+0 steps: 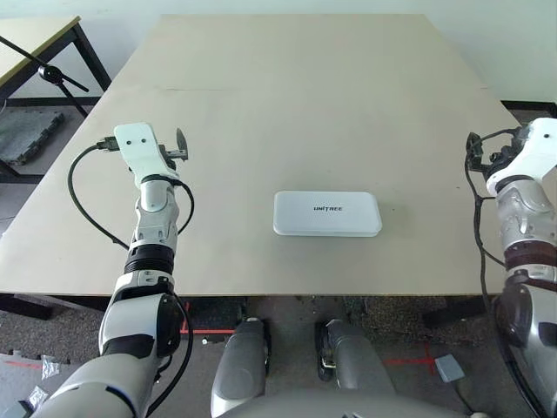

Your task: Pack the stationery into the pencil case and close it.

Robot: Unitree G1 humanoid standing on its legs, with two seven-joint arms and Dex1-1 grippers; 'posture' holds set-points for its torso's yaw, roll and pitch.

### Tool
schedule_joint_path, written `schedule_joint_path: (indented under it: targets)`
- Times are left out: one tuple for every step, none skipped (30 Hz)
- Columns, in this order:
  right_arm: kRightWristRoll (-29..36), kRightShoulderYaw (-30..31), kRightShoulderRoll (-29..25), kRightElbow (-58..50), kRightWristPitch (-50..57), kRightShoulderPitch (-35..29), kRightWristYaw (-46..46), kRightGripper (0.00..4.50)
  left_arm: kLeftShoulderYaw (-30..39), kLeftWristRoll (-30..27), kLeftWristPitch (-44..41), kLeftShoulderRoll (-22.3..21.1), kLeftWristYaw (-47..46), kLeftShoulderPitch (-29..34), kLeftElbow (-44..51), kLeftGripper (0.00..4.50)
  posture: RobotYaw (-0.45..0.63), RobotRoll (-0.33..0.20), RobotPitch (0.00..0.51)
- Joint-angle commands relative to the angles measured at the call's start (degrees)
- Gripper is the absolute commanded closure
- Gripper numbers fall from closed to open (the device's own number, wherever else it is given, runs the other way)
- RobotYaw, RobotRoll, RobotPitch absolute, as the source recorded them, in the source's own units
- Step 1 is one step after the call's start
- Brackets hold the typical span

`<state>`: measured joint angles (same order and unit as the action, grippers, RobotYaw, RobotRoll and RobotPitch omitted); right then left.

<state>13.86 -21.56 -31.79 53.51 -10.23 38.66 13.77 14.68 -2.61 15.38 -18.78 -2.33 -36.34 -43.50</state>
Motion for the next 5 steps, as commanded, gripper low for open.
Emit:
schedule_joint_path:
  targets:
    - [0.6,-0.6,0.3,0.0,-0.3,-0.6,0.4,0.0,0.8,-1.1,-0.7,-0.9,0.7,2.1,1.7,0.01,0.12,0.0,0.119]
    - [0.6,-0.6,0.4,-0.3,-0.2,-0.7,0.5,0.0,1.1,-1.1,-0.9,-1.3,0.3,2.6,2.4,0.01,0.13,0.0,0.121]
    - [0.7,-0.6,0.5,-0.5,-0.1,-0.8,0.6,0.0,1.6,-1.4,-1.1,-1.7,0.0,3.1,3.1,0.01,0.13,0.0,0.122]
    - [0.9,-0.5,0.7,-0.5,0.0,-0.5,1.0,0.0,2.3,-2.3,-1.6,-1.8,0.0,3.3,3.3,0.01,0.13,0.0,0.124]
    - [1.1,-0.6,0.9,-0.3,0.2,-0.2,1.4,0.0,2.6,-2.6,-2.0,-1.9,0.0,3.5,3.3,0.01,0.13,0.0,0.124]
